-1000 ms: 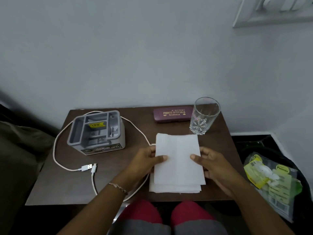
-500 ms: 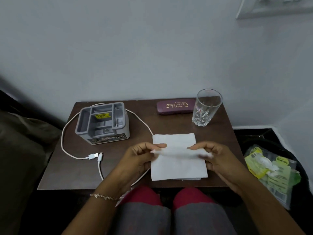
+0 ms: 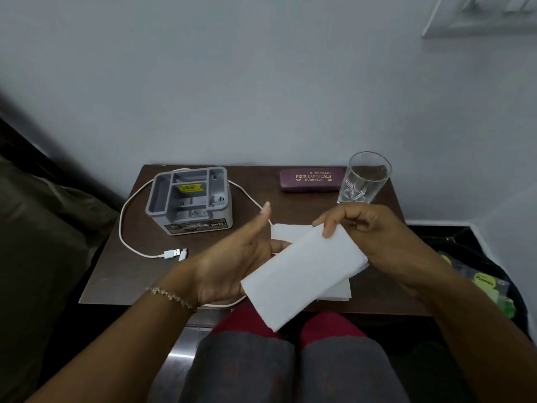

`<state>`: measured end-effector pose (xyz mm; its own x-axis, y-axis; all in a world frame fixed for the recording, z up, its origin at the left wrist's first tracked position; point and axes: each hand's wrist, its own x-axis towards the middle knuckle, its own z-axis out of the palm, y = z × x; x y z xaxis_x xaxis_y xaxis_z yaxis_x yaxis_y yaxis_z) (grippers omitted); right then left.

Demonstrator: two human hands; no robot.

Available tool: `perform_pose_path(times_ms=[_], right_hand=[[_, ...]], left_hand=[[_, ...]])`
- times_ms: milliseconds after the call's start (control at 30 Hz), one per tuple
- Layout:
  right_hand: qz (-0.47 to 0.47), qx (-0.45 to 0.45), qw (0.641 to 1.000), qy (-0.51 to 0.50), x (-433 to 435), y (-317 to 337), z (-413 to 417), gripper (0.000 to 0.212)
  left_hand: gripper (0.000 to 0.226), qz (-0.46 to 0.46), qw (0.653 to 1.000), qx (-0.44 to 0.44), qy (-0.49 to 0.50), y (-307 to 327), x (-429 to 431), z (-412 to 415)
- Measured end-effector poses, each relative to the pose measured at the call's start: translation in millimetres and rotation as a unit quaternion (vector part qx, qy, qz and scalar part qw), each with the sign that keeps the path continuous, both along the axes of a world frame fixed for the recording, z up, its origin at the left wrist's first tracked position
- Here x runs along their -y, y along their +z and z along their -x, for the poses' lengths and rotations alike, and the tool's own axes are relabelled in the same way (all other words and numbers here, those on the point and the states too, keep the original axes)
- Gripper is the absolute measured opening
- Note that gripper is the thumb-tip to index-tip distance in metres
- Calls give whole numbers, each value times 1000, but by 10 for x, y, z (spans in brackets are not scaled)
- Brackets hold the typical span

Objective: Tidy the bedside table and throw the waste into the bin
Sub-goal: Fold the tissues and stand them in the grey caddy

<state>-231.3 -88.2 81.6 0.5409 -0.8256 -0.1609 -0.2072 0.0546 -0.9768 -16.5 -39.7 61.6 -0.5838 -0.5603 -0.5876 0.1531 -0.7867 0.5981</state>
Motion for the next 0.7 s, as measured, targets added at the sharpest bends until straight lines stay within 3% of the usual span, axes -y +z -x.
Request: perform_pose_path(times_ms=[133,267,367,433,500,600,633,700], right_hand=[[59,-46,996,49,78,111,-92,47],[86,-63,993,58,79,137,-158,44],[64,-43,997,-9,31,78,-167,29],[-2,-1,995,-97,-44,-33,-182,25],[-132,60,980,-135,-170,-140,-274,42],[-281,71,954,-78,-416,-192,-614,61],[-277,65,956,-66,-492,-201,-741,57],[-176,26,983,-53,-566,-238,-967,44]], left_hand=[[44,28,999,41,4,233,-40,83],[19,57,994,95,-2,262,-88,106],[26,70,992,102,33,228,-145,99],[39,76,989,96,83,204,-193,93],[41,82,977,99,168,214,-240,72],[40,100,947,78,295,246,-255,-6],[41,113,937,71,324,255,-248,-48],[43,147,920,74,355,279,-221,-175]])
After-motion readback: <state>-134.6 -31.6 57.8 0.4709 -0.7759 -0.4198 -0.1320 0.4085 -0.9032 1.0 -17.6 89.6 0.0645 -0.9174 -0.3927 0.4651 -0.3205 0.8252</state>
